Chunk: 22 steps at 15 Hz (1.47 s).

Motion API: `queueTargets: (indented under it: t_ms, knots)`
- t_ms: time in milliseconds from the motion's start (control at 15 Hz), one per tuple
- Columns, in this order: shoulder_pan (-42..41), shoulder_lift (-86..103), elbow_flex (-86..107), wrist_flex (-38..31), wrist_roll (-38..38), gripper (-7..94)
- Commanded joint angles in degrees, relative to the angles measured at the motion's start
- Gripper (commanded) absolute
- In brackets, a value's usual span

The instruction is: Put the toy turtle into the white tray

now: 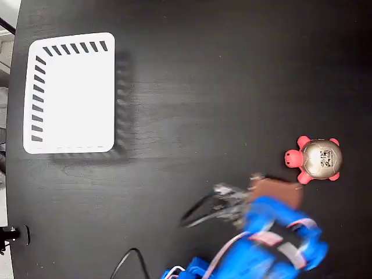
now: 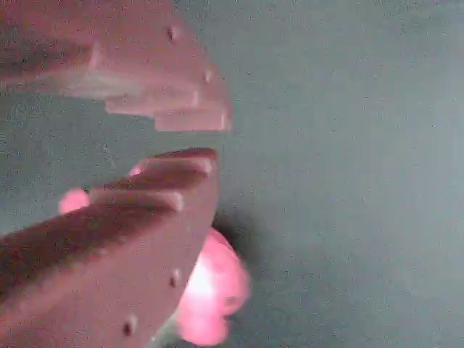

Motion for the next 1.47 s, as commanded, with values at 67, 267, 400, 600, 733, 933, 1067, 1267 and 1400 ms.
queueTargets:
  t_ms: [67,267,400,600,733,933,1067,1267,1400]
  knots:
    - [7.9,-9.5,-17.7,6.7,-9.6,12]
    - [11.4,-15.9,-23.7,5.5,-17.8,20]
    - [12.7,-19.0,-26.2,4.0,-23.3,22]
    - [13.7,-23.2,-30.0,2.5,-30.5,35]
    - [14.2,-26.0,-31.6,-1.5,-32.5,44]
    - [15.0,-30.3,-32.9,-4.7,-32.9,49]
    - [15.8,-33.0,-34.7,-4.0,-32.2,49]
    - [17.3,-37.4,-37.7,-4.1,-31.5,49]
    - [18.2,-41.1,-39.9,-4.1,-31.3,58]
